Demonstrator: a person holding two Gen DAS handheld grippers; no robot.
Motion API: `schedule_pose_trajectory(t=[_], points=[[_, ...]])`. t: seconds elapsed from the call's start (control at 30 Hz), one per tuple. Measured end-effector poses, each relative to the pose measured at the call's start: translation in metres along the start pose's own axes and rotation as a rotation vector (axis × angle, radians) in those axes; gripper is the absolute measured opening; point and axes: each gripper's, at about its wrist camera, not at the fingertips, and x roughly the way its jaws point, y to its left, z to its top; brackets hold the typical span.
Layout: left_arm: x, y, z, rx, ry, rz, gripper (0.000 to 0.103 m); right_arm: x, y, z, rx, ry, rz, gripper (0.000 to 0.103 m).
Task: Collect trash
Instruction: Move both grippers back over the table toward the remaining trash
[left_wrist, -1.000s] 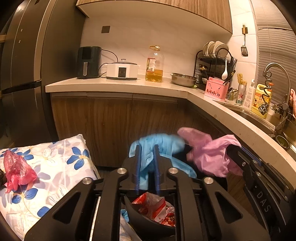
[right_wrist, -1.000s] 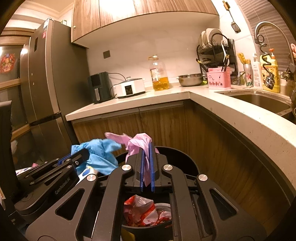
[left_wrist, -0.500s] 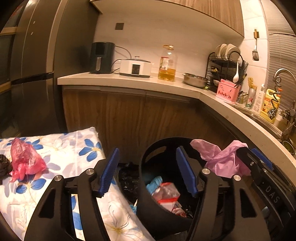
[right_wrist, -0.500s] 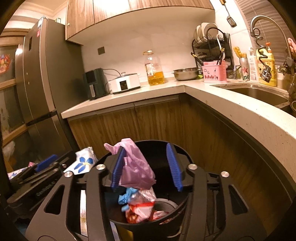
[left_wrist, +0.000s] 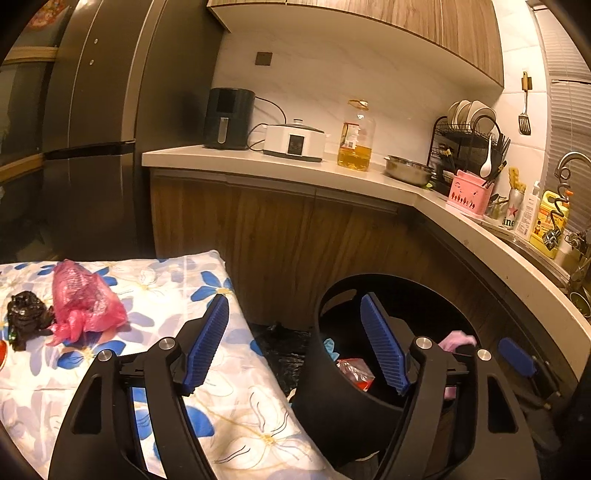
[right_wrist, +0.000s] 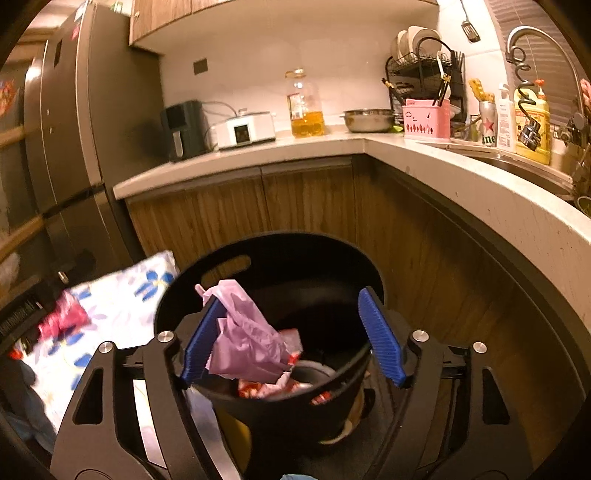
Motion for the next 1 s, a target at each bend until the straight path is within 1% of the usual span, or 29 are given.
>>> schedule_pose_trajectory(t=[0.13,0.3,0.4,0.53,0.73,0.87,1.0], points=[[-0.013,0.005,-0.003,0.001,-0.013,0.012,0.075,0.000,0.000,-0.011,-0.001,0.030,-0.005,0.078],[-0.026,0.017,-0.005,-0.011,-0.021,0.032,0.075,-0.001,0.000,-0.024,0.000,0.065,-0.009,0.079],[-0.034,0.023,-0.007,-0.018,-0.029,0.044,0.075,-0.007,0.003,-0.029,-0.002,0.067,-0.008,0.079],[-0.046,0.031,-0.013,-0.017,-0.038,0.070,0.077,-0.020,0.008,-0.029,0.001,0.040,0.001,0.079],[-0.064,0.052,-0.026,-0.008,-0.028,0.130,0.082,-0.045,0.025,-0.025,-0.002,-0.038,0.016,0.079],[-0.079,0.076,-0.035,-0.022,-0.024,0.184,0.086,-0.059,0.045,-0.024,-0.011,-0.080,0.048,0.079],[-0.095,0.110,-0.043,-0.041,-0.023,0.274,0.088,-0.068,0.066,-0.026,-0.021,-0.106,0.090,0.079]])
